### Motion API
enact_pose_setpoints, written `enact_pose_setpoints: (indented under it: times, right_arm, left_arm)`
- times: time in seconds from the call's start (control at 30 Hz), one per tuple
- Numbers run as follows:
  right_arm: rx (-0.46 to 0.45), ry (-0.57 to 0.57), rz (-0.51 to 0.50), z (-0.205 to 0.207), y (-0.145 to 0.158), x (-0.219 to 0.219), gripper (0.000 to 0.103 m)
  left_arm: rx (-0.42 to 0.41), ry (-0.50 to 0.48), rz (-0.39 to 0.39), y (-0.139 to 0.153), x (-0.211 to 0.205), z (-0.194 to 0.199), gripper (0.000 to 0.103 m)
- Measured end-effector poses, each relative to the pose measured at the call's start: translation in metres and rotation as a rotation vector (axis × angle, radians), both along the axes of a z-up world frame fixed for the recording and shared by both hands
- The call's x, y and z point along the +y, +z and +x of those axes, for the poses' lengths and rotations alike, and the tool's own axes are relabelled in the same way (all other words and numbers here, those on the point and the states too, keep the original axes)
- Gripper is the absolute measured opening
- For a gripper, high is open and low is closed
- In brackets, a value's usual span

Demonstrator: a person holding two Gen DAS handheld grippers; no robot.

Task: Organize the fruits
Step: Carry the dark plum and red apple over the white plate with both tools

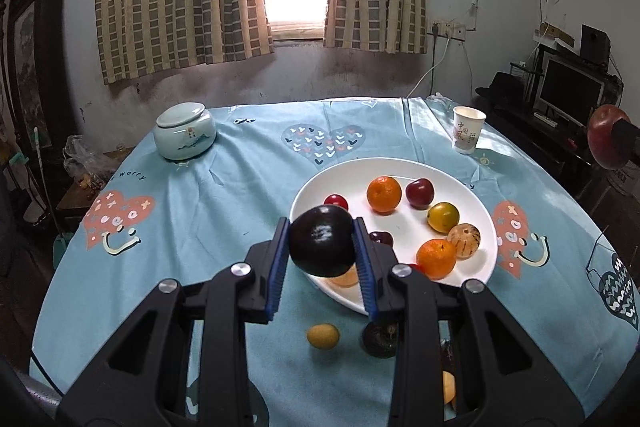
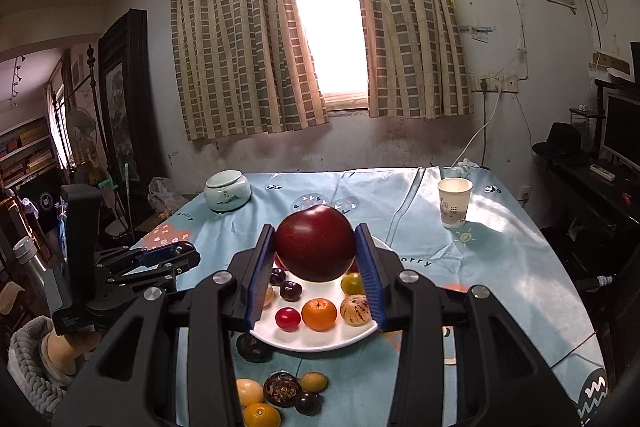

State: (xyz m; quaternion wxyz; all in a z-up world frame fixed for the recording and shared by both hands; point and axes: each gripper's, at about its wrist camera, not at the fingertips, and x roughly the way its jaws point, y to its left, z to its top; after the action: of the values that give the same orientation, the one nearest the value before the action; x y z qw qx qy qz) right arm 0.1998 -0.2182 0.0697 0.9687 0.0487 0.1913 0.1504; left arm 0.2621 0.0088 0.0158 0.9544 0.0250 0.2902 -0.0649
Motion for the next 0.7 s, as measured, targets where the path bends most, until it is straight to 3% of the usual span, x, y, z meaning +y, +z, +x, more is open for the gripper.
enact_pose_setpoints:
  times: [0.37,0.7]
  right_arm:
    - [0.071,0.022,0.025,0.105,-0.01,0.022,0.041]
    - [0.273,0.094,0.005,0.153,-0.074,0.036,0.041]
  left_arm:
    - [0.057,-0.005,-0.06,-0.007,-0.015,0.087,0.032]
    - [0.182,-0.016,-0.09,-0.048,-0.01,0.125,0.032]
